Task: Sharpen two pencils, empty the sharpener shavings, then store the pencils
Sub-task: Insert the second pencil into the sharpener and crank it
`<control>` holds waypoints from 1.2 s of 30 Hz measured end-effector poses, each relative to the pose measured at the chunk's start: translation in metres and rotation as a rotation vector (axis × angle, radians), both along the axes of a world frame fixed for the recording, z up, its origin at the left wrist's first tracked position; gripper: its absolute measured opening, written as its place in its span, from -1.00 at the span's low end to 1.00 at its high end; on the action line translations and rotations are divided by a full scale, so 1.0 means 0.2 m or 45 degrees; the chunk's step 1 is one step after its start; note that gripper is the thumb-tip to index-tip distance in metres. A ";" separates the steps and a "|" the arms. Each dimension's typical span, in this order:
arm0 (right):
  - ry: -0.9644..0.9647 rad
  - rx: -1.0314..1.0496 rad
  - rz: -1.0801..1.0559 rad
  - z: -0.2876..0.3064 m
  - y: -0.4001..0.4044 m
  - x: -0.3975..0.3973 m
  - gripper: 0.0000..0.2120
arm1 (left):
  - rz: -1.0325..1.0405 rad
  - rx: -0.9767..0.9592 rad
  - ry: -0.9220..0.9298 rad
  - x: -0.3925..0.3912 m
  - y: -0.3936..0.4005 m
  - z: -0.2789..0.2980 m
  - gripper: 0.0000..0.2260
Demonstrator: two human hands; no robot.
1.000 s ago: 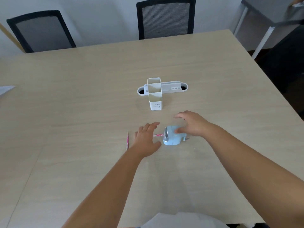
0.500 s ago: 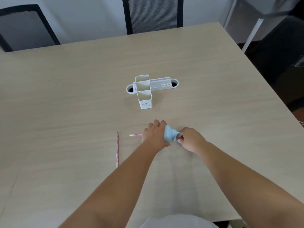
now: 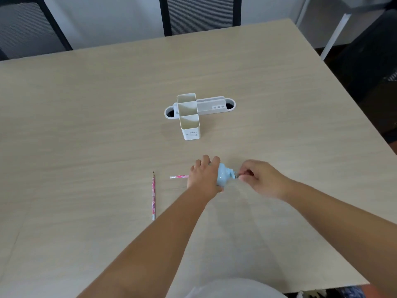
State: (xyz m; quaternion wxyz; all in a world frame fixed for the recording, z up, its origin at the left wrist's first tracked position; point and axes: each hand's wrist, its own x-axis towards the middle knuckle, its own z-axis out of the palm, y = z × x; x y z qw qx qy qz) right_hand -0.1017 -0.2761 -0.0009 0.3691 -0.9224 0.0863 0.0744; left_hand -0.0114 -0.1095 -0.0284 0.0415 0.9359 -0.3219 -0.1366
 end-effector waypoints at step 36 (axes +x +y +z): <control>0.109 -0.496 0.352 -0.26 -0.03 0.09 -0.77 | 0.061 -0.082 -0.098 0.00 0.01 -0.05 -0.34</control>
